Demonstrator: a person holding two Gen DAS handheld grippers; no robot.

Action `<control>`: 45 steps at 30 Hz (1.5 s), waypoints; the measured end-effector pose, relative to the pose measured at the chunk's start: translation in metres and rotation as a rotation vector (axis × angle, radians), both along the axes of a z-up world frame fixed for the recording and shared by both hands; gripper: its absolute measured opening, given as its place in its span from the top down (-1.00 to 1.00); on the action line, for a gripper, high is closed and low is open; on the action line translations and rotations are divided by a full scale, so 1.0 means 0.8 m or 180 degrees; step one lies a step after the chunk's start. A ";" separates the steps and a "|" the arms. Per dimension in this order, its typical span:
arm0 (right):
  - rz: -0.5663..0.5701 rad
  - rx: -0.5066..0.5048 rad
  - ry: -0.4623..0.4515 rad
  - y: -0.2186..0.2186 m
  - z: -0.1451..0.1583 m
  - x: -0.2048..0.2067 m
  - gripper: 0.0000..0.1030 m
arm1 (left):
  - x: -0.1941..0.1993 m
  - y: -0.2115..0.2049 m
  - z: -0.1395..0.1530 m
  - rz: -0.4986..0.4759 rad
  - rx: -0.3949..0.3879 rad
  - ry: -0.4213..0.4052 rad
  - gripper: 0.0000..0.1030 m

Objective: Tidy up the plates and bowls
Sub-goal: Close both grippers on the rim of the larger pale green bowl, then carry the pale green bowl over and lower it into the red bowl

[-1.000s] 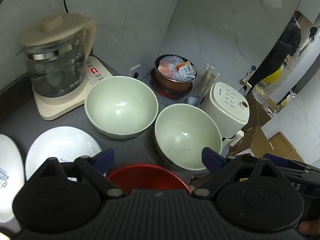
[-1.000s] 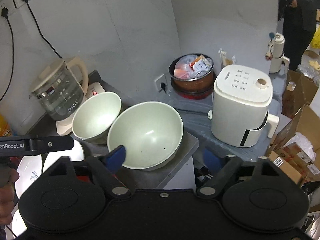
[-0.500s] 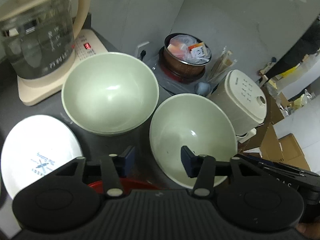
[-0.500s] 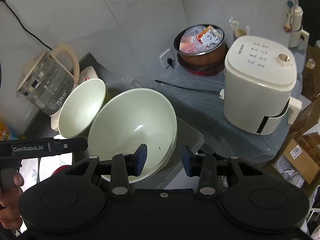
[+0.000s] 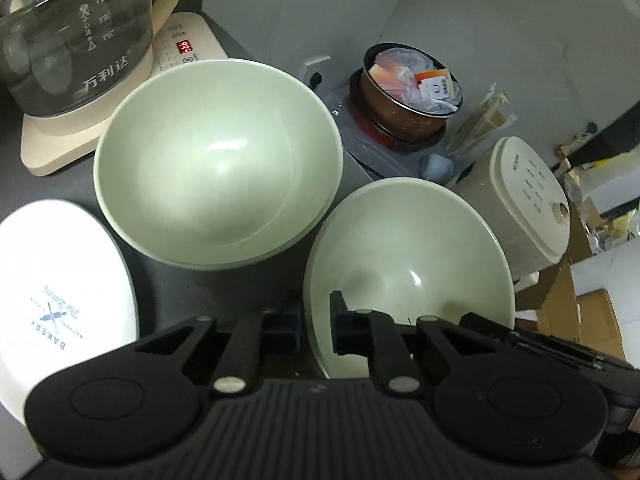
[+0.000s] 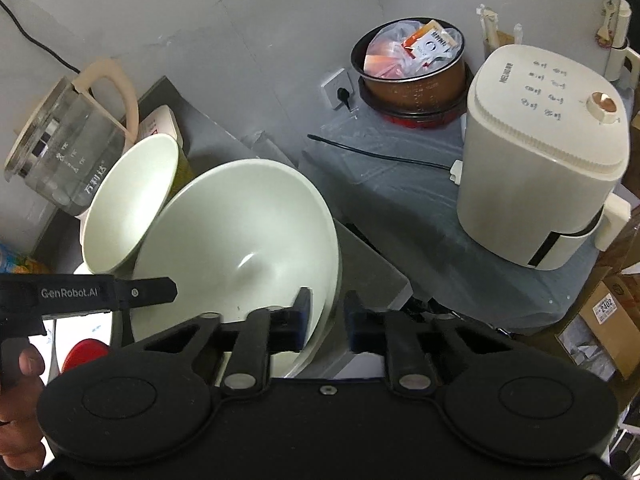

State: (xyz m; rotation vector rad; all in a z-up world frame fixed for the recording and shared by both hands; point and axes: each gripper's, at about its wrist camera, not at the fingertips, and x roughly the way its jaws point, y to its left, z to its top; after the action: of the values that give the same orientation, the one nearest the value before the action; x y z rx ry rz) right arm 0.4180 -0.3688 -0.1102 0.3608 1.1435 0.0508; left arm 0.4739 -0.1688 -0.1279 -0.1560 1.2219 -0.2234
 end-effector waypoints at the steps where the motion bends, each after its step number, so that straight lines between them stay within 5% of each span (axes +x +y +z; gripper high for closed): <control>1: 0.0020 -0.0015 -0.0013 0.000 0.000 0.000 0.72 | 0.000 0.000 0.000 0.0022 0.0024 -0.0008 0.84; 25: 0.0598 -0.0007 -0.0672 0.004 0.098 -0.021 0.71 | -0.068 0.023 0.115 0.0473 -0.0088 -0.0539 0.89; 45: 0.1023 0.0020 -0.0745 0.111 0.123 -0.056 0.69 | -0.143 0.129 0.126 0.0875 -0.0134 -0.0553 0.88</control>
State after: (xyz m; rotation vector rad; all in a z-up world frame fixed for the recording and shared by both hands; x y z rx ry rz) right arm 0.3733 -0.2797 -0.0116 0.1682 0.9597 0.3696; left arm 0.3597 -0.0653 -0.0268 -0.3317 1.0108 -0.0222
